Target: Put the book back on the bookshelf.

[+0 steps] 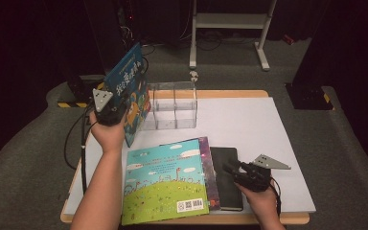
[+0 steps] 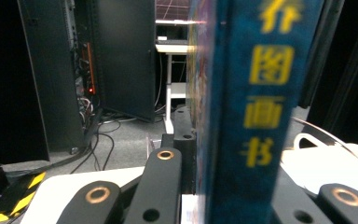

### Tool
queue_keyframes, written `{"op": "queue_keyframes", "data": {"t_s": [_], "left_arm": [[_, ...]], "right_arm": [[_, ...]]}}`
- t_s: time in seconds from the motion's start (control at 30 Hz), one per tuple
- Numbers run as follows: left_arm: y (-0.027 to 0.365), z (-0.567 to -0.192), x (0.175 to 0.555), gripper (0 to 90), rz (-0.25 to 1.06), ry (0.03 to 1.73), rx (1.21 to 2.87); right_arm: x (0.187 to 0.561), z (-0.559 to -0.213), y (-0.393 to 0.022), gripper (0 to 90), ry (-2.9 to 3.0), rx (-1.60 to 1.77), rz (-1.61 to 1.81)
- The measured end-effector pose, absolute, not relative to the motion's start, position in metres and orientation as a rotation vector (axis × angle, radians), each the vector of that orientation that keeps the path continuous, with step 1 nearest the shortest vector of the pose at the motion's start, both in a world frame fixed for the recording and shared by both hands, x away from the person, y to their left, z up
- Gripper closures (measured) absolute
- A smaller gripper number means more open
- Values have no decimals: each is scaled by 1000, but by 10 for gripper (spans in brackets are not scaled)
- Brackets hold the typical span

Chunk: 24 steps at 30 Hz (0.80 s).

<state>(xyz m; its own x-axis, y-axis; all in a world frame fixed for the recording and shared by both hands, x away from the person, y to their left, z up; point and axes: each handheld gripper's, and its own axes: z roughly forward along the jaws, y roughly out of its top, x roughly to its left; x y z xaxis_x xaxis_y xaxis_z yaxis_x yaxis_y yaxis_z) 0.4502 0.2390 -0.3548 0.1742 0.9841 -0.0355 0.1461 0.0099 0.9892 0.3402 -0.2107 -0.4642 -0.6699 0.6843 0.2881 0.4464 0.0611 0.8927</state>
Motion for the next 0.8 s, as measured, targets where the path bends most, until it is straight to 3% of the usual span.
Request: {"op": "queue_keyframes", "data": {"t_s": [0.27, 0.8], "left_arm": [[233, -367, 463, 829, 993, 1204, 1390], [238, -379, 445, 816, 986, 1217, 1427]], "right_arm": [[339, -464, -212, 580, 2121, 1162, 1671], [338, -466, -206, 579, 2151, 1148, 1665]]}}
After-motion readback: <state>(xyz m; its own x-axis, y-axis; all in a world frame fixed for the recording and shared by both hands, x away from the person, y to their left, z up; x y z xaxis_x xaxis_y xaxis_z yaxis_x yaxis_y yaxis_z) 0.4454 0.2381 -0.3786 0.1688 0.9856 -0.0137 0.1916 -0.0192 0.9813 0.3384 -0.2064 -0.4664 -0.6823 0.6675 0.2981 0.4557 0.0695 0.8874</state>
